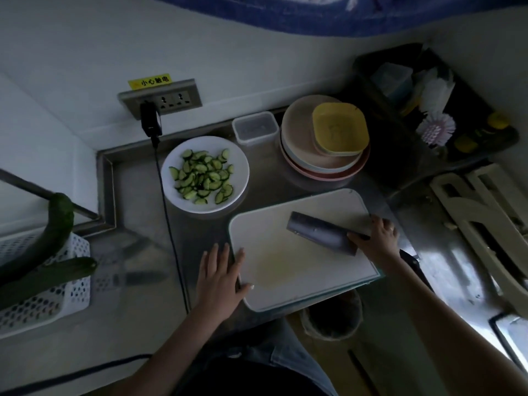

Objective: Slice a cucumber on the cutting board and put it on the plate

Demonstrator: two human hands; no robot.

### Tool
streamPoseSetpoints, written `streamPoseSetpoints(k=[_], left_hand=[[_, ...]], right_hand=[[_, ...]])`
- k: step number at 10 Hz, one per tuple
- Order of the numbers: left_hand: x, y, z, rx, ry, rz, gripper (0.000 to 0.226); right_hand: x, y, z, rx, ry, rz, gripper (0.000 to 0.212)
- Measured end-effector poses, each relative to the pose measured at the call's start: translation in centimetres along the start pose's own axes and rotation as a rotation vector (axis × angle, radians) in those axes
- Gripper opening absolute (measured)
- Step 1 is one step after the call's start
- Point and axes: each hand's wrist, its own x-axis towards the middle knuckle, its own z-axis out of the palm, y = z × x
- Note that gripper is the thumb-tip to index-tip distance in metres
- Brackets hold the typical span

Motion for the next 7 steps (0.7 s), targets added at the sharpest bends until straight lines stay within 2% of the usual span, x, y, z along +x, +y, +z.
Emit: streamPoseSetpoints(k=[2, 4, 5, 6, 7], left_hand=[[-1.5, -2.1, -0.1, 0.006, 0.024, -0.044, 0.073], [-3.7, -5.6, 0.1, -0.087, 0.073, -0.188, 0.081], [-4.0, -7.1, -0.2, -0.051, 0.056, -0.200, 0.080], [-3.8, -7.5, -0.9, -0.018, 0.070, -0.121, 0.070], [-3.5, -7.2, -2.8, -0.072, 0.231, -0.079, 0.049]], right_hand=[[-0.5, -2.2, 0.9, -0.051, -0.027, -0.035, 0.086], [-4.0, -6.8, 3.9, -0.070, -0.065, -0.048, 0.090], [-5.4, -8.4, 4.8, -0.058, -0.057, -0.049, 0.087], [-5.5, -8.6, 4.5, -0.076, -0.117, -0.031, 0.087], [-4.5, -8.3, 0.8, 0.131, -0.090, -0.082, 0.058]])
